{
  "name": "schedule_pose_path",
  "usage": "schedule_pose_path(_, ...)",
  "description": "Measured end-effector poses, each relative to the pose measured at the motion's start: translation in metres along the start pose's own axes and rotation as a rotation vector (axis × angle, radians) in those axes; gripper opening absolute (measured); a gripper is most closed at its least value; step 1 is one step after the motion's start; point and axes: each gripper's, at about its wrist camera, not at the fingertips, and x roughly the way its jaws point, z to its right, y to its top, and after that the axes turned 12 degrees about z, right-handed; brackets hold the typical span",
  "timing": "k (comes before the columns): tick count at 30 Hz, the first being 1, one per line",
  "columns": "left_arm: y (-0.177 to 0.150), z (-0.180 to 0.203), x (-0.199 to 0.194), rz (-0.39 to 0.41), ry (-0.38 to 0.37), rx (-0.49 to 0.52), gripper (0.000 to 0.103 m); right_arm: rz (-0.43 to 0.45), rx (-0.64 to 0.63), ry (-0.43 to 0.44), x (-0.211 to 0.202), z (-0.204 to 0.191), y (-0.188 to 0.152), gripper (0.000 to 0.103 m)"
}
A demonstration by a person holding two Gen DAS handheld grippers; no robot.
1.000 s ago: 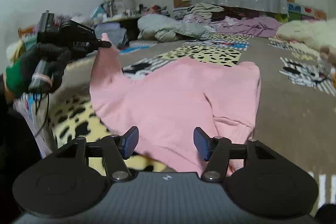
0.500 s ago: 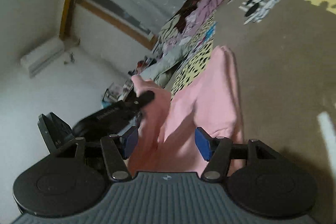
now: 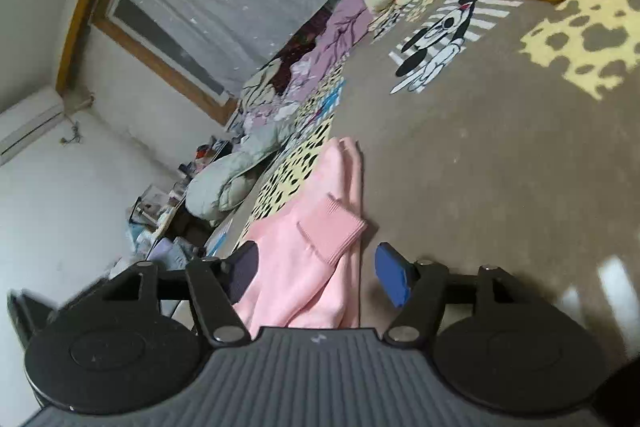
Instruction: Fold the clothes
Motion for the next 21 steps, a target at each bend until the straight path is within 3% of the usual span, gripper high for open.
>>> schedule_pose_path(2,-0.002,-0.013,-0.016,-0.011,0.016,0.025,0.041,-0.019,-0.002,-0.021,0.018,0.003,0.000,0.077)
schedule_pose_path(5,-0.009,-0.018,-0.035,-0.027,-0.011,0.042,0.043,-0.057,-0.007,-0.045,0.045,0.006,-0.001,0.077)
schedule_pose_path(9,-0.024,-0.014,-0.039,-0.073,-0.040,0.085,0.044,-0.037,-0.005,-0.036,0.068,0.005,-0.001,0.074)
schedule_pose_path(11,-0.033,-0.009,-0.039,-0.104,-0.069,0.122,0.044,-0.037,-0.008,-0.027,0.073,0.004,-0.003,0.062)
schedule_pose_path(13,-0.041,0.000,-0.039,-0.133,-0.113,0.163,0.050,-0.048,-0.014,-0.024,0.077,0.005,-0.006,0.031)
schedule_pose_path(15,-0.049,0.014,-0.042,-0.143,-0.140,0.247,0.055,-0.044,-0.025,-0.008,0.075,0.003,-0.007,0.015)
schedule_pose_path(18,-0.062,0.037,-0.040,-0.157,-0.149,0.390,0.057,-0.014,-0.072,0.037,0.069,-0.008,-0.004,0.008)
schedule_pose_path(21,-0.076,0.049,-0.034,-0.158,-0.094,0.504,0.054,0.002,-0.110,0.071,0.063,-0.018,-0.001,0.007)
